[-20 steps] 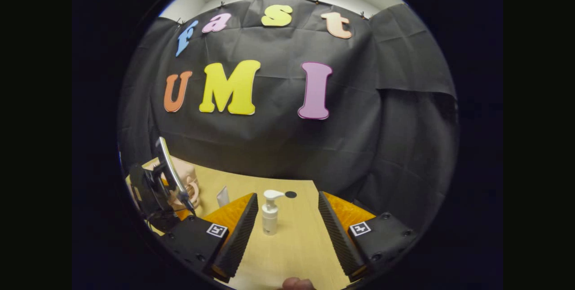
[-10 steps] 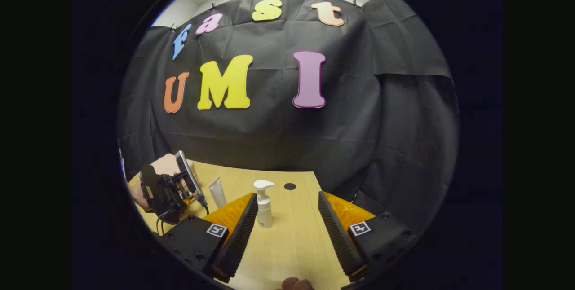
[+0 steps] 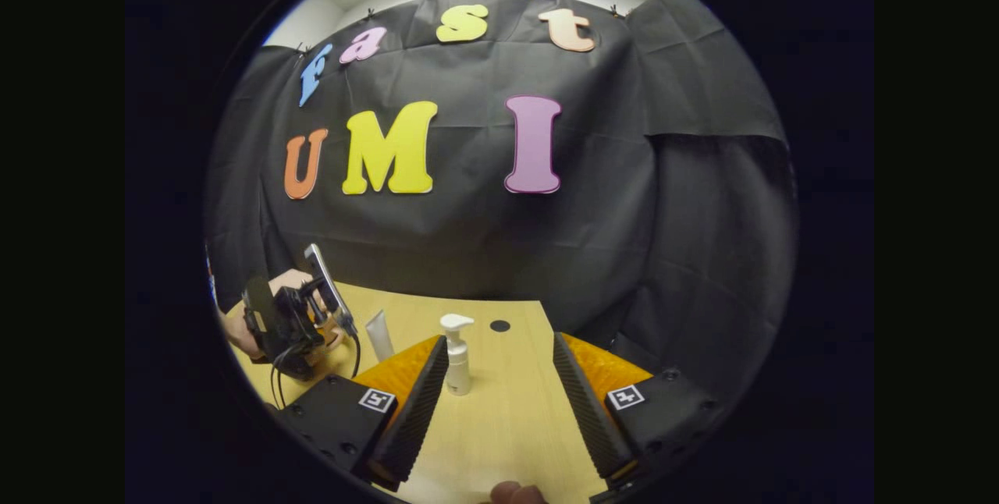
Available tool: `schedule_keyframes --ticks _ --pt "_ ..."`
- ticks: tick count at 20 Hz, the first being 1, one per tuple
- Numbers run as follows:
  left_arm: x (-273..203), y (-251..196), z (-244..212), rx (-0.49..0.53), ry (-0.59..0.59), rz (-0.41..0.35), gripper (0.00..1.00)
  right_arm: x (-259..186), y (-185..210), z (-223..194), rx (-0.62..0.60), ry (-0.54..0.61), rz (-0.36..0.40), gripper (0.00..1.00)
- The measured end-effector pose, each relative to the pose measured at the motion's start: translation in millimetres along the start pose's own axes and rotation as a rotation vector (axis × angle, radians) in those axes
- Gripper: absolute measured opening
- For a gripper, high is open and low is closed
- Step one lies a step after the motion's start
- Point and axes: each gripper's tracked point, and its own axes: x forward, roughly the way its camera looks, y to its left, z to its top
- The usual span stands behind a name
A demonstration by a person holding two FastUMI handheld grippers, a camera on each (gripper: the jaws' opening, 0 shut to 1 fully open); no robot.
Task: First open the suitcase, pack the skin care products into it, and then close the suitcase.
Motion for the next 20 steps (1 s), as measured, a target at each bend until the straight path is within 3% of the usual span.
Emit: schedule_keyframes --ticks 5,9,14,17,20 --pt "-54 84 36 -0.230 -0.183 0.013 0.04 -2 54 34 -0.019 -0.059 0.046 0.80" --pt "-84 213 12 -0.517 -0.289 0.090 0.04 0 109 63 -0.028 -0.092 0.097 0.80" --pt "-85 340 -102 -0.748 -0.296 0.203 0.04 6 172 96 -0.071 -0.128 0.134 0.80" --pt "-58 373 -185 -0.877 -0.251 0.223 0.04 8 205 103 -0.093 -0.138 0.145 0.80" --pt "12 368 -262 -0.974 -0.170 0.195 0.04 11 228 100 -0.091 -0.110 0.134 0.80"
